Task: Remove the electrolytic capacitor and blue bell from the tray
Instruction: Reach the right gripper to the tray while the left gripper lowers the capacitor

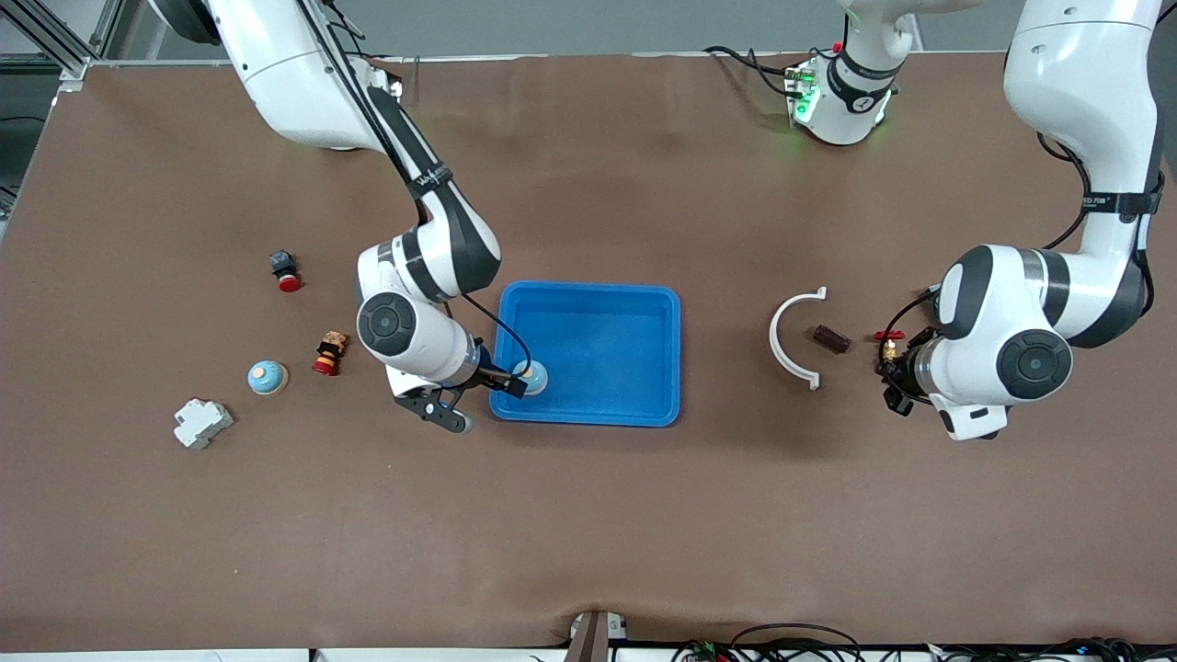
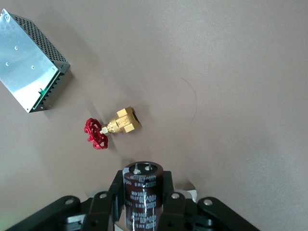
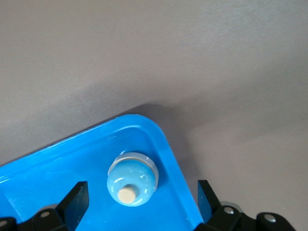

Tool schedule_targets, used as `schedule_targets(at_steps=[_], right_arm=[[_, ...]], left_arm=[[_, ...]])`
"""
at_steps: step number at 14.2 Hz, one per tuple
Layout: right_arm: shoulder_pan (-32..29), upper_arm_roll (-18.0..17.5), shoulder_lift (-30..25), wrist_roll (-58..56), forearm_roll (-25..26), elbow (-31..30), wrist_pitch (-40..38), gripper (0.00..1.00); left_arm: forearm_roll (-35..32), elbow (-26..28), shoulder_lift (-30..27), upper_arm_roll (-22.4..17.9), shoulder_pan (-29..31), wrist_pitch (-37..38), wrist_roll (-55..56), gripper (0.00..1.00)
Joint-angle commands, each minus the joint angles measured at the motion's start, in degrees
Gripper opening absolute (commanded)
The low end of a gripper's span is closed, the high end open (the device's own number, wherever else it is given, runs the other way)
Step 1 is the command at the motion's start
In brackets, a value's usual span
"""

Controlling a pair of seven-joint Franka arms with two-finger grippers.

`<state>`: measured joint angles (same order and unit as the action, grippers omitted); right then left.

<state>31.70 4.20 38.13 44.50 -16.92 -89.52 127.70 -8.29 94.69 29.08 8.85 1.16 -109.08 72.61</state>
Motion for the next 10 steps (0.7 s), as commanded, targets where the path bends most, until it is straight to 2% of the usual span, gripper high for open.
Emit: schedule_targets(at_steps=[1, 10], right_arm=[[1.78, 0.54, 2.73, 3.04, -0.49, 3.9, -0.08, 1.0], [4.33, 0.54, 5.72, 2.7, -0.13, 4.17, 2.38, 1.0]], left_arm=[[-1.29, 1.9, -1.74, 0.46, 1.47, -0.79, -1.42, 0.0], [-1.2, 3.31, -0.6, 0.46, 6.75, -4.04, -14.15, 0.0]])
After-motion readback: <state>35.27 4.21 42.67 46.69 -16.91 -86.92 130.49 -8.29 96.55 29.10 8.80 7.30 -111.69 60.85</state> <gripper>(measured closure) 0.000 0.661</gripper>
